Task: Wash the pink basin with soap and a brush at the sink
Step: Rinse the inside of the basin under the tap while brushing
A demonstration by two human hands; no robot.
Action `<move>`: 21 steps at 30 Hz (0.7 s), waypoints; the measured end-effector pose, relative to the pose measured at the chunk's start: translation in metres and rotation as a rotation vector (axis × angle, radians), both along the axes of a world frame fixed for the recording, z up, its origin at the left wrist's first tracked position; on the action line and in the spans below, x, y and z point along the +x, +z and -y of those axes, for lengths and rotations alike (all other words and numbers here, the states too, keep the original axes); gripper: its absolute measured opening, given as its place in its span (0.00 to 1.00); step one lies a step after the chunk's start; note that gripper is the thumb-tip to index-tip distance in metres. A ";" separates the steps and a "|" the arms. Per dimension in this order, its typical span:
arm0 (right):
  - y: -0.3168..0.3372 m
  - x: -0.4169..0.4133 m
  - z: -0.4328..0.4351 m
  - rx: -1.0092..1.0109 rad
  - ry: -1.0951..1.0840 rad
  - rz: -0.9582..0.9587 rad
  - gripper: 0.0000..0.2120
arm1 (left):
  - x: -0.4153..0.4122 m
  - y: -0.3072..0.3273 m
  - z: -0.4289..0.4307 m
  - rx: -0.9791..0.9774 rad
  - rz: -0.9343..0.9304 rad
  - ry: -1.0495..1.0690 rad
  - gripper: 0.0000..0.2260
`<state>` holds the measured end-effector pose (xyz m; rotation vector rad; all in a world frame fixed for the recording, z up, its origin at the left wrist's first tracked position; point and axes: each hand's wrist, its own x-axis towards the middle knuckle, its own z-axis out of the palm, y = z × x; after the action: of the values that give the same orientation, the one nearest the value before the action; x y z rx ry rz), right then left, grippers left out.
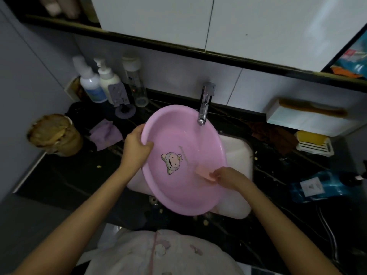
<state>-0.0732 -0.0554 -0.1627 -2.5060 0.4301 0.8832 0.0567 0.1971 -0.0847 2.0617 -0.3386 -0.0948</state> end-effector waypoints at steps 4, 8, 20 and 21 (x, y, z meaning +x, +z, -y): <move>0.021 -0.019 -0.023 0.262 -0.059 -0.152 0.16 | -0.003 0.001 -0.001 0.002 0.002 -0.022 0.23; 0.025 -0.026 -0.046 0.501 -0.094 -0.156 0.18 | -0.003 0.002 -0.003 0.007 0.008 -0.034 0.24; 0.000 0.010 0.026 0.181 -0.061 -0.167 0.16 | 0.006 0.008 -0.005 0.186 -0.038 -0.107 0.36; -0.003 0.020 0.031 0.140 -0.136 -0.100 0.11 | 0.005 0.009 -0.004 0.194 -0.041 -0.113 0.36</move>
<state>-0.0530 -0.0867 -0.1652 -2.2833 0.5455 0.9534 0.0621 0.2015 -0.0758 2.2274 -0.4350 -0.2464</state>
